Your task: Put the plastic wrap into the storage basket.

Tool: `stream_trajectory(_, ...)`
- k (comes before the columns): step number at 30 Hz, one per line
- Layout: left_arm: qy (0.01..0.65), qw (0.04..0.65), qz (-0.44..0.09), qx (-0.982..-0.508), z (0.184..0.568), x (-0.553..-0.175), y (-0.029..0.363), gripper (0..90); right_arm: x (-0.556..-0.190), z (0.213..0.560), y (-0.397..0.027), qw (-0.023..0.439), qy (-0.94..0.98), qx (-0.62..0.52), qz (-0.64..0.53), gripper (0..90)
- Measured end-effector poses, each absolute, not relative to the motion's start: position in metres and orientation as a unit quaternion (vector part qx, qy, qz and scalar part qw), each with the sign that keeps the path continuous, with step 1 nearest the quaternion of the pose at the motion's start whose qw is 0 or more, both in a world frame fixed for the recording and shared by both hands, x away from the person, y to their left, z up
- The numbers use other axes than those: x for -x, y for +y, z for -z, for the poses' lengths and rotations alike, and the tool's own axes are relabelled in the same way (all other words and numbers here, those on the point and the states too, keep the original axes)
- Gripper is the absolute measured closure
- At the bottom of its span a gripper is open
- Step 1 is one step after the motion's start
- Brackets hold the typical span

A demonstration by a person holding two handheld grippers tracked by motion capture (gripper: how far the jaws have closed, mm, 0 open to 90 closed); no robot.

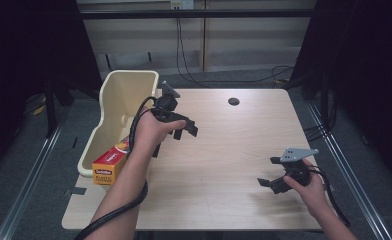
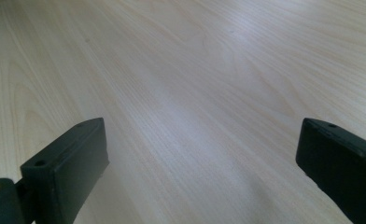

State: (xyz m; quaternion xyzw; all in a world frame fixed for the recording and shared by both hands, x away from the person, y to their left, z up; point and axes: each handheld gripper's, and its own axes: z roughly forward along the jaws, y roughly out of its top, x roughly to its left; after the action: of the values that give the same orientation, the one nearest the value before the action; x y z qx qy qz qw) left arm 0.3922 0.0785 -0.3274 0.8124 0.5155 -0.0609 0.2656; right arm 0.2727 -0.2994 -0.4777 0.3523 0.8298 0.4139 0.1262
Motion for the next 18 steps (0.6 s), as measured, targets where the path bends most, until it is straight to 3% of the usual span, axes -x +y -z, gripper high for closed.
stream_trajectory(18,0.499,0.276,0.07,-0.818,0.352,-0.388,0.068,11.6,-0.272,0.477,-0.299,0.123,0.83,-0.353,-0.414,1.9)
